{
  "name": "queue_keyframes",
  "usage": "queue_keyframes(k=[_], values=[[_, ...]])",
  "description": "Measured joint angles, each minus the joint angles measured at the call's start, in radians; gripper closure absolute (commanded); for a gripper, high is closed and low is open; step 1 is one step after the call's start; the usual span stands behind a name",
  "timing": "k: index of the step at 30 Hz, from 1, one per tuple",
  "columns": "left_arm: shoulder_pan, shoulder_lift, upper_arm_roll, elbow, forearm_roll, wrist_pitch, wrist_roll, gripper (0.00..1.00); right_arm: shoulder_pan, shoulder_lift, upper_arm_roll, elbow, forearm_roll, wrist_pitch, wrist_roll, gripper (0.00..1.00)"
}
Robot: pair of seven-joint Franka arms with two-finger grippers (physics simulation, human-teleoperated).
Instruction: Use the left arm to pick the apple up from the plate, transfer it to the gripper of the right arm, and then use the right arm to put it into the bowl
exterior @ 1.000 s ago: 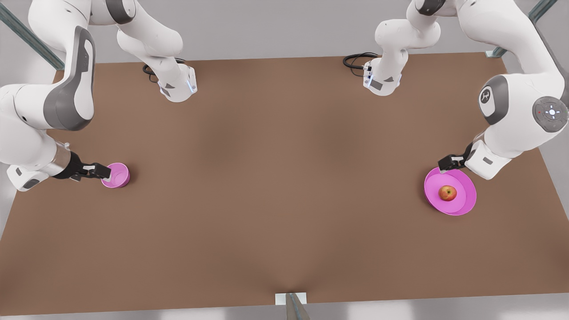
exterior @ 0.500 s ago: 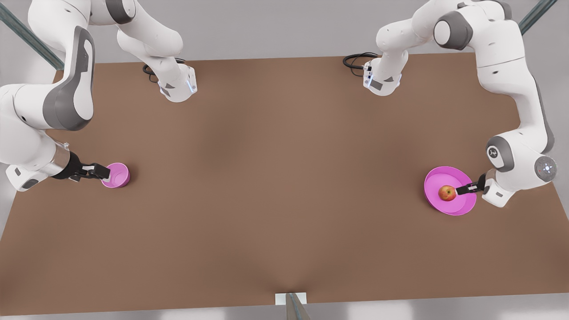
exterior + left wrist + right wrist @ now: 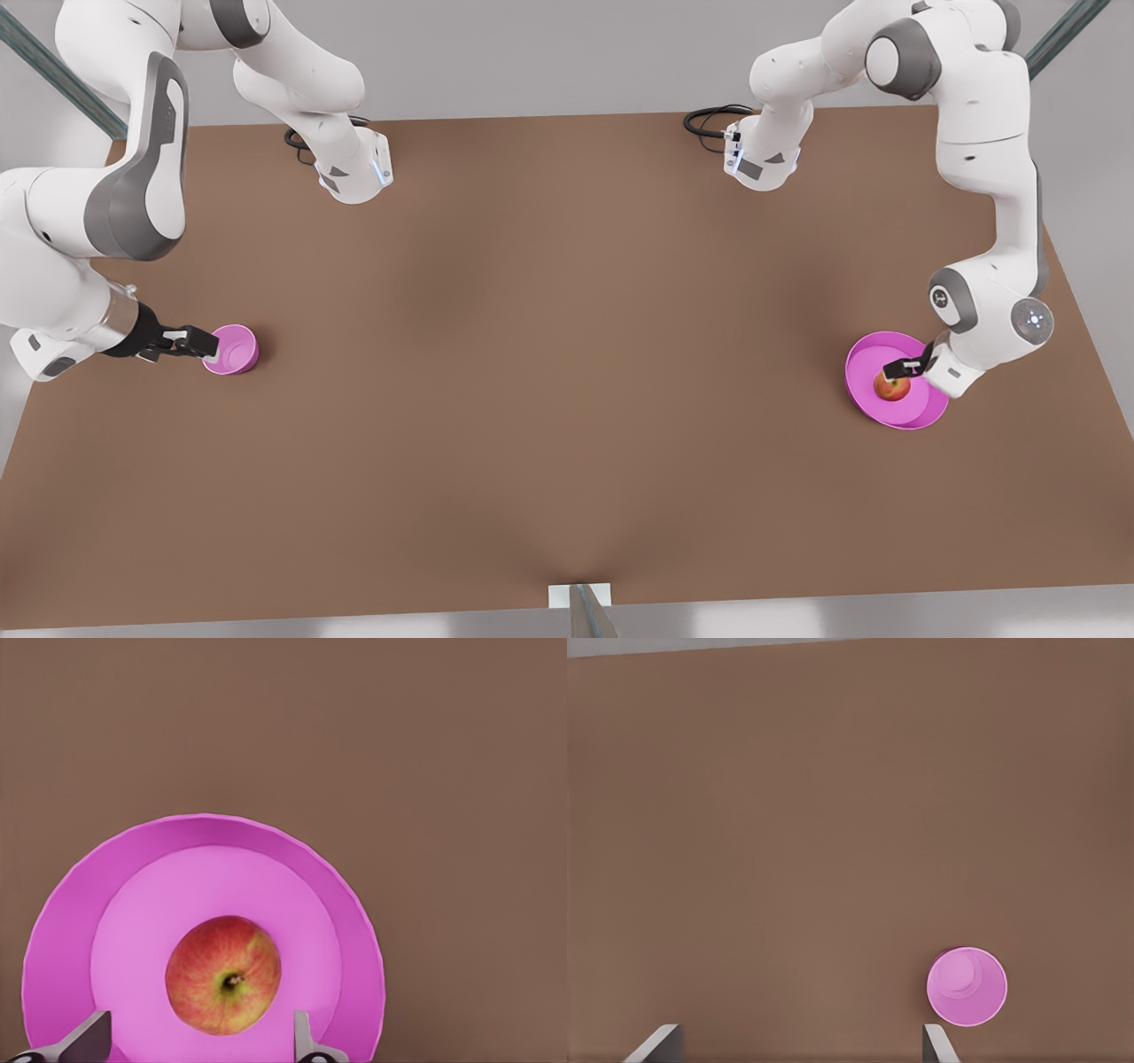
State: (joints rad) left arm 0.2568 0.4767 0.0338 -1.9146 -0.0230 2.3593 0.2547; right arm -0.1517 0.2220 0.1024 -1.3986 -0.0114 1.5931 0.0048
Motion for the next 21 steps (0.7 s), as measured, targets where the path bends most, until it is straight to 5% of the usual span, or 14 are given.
queue_keyframes(k=[21], values=[[-0.002, 0.125, -0.002, 0.006, 0.000, 0.114, 0.103, 0.05, 0.000, 0.000, 0.001, 0.001, 0.000, 0.001, -0.002, 0.00]])
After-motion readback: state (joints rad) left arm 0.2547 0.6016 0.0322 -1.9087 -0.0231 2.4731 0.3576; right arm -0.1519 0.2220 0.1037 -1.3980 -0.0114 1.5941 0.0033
